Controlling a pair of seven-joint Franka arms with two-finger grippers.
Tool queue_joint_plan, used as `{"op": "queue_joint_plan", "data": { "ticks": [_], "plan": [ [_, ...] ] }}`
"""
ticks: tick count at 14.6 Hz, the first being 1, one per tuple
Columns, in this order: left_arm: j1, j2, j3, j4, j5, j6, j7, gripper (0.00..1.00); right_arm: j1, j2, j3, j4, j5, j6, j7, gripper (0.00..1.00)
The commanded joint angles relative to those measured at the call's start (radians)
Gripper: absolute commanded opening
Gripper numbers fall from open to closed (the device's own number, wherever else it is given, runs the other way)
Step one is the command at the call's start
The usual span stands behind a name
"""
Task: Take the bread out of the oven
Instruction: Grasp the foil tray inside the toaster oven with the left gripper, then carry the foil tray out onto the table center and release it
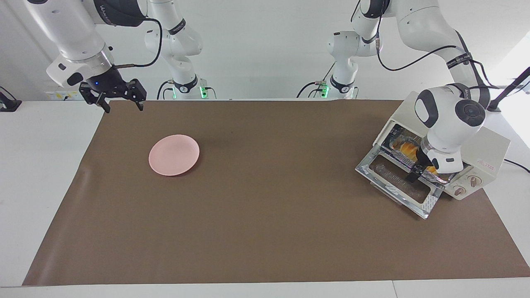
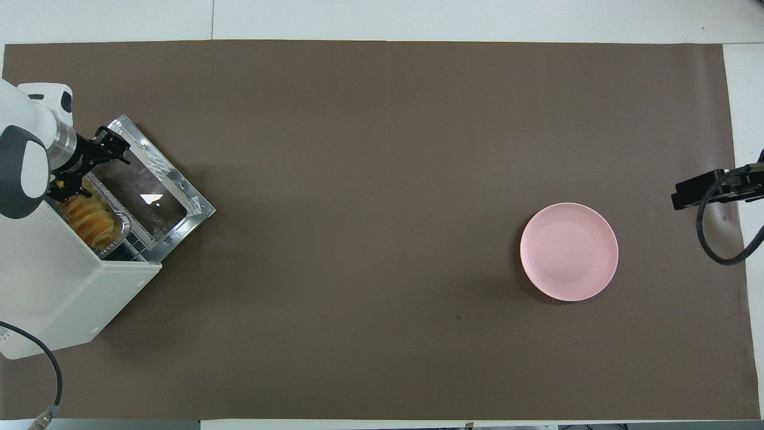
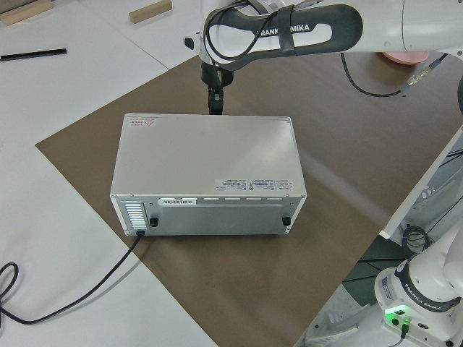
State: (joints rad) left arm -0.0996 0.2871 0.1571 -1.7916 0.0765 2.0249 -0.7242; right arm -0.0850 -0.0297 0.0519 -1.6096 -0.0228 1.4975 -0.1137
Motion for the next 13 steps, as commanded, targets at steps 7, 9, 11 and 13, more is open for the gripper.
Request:
{"op": "queue_joint_plan", "data": {
  "ticks": [7,9,11,13],
  "plan": [
    [0.008,-0.057,-0.005,-0.095,0.02,0.032,0.012,0.19,-0.01,-0.019,0.006,-0.019,-0.003,0.003,-0.02,1.0],
    [0.009,-0.059,-0.005,-0.097,0.02,0.031,0.014,0.02,-0.01,-0.019,0.006,-0.019,-0.003,0.003,-0.02,1.0],
    [0.001,-0.056,-0.005,-0.083,0.023,0.023,0.023,0.0,-0.01,-0.019,0.006,-0.019,-0.003,0.003,-0.02,1.0],
    [-0.032,-0.04,-0.008,-0.034,0.026,0.008,0.025,0.0,-0.01,-0.019,0.006,-0.019,-0.003,0.003,-0.02,1.0]
  ]
}}
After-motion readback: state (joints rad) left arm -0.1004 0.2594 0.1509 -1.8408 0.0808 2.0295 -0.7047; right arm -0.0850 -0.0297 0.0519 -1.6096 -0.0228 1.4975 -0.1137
